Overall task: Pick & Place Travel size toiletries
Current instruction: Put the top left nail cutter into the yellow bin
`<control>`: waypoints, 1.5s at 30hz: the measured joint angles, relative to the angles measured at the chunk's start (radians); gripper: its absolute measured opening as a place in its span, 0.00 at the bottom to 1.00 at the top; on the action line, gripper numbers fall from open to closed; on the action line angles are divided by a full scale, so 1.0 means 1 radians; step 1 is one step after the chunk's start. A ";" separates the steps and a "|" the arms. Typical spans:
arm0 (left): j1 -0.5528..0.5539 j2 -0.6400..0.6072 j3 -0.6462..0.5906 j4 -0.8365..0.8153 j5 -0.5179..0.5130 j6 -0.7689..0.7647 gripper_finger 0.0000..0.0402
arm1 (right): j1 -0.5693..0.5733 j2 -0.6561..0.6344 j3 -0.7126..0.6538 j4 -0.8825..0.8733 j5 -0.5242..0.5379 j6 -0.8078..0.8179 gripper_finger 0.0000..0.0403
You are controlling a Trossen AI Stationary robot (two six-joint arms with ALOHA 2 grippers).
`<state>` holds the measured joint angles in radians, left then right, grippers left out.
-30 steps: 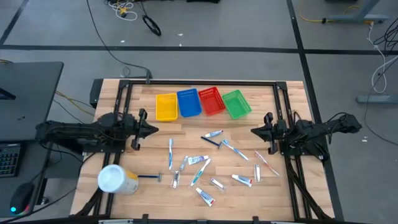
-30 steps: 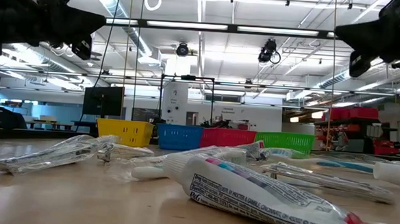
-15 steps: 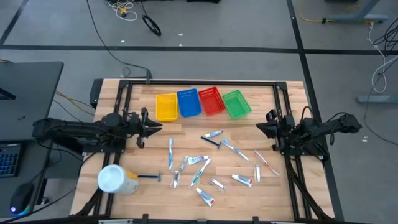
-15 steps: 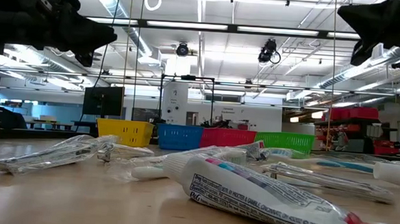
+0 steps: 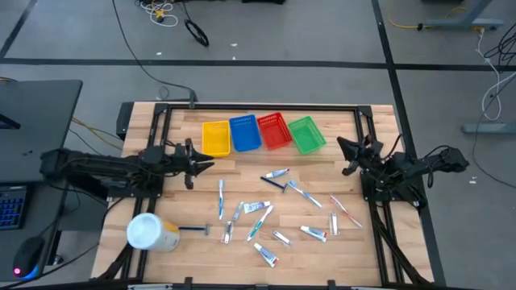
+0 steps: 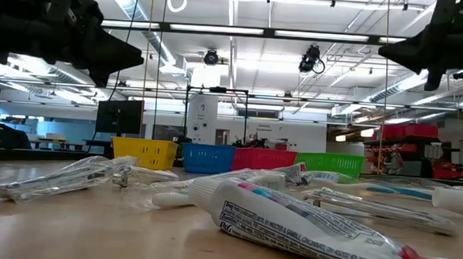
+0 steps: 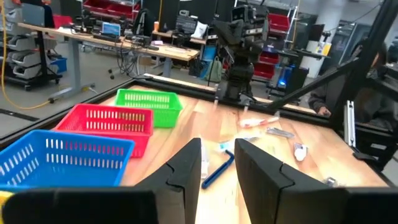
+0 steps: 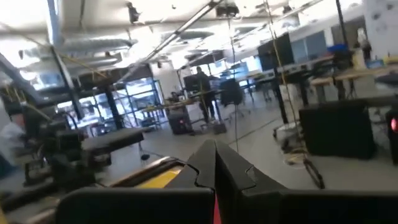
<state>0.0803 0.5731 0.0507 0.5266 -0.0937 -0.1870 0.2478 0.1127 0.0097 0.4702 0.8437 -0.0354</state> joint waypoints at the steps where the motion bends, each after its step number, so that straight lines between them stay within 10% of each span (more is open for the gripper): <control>1: 0.000 0.011 0.000 0.016 0.000 0.004 0.26 | 0.000 0.000 0.000 0.000 -0.019 -0.022 0.00; 17: -0.049 0.212 0.274 -0.203 0.007 0.077 0.26 | -0.119 0.208 0.015 0.087 -0.313 -0.034 0.34; 45: -0.310 0.379 0.383 -0.385 -0.181 -0.127 0.35 | -0.155 0.771 0.210 0.082 -0.454 0.000 0.53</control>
<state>-0.2301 0.9525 0.4335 0.1411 -0.2746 -0.3139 0.0931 0.8837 0.2199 0.5522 0.3895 -0.0351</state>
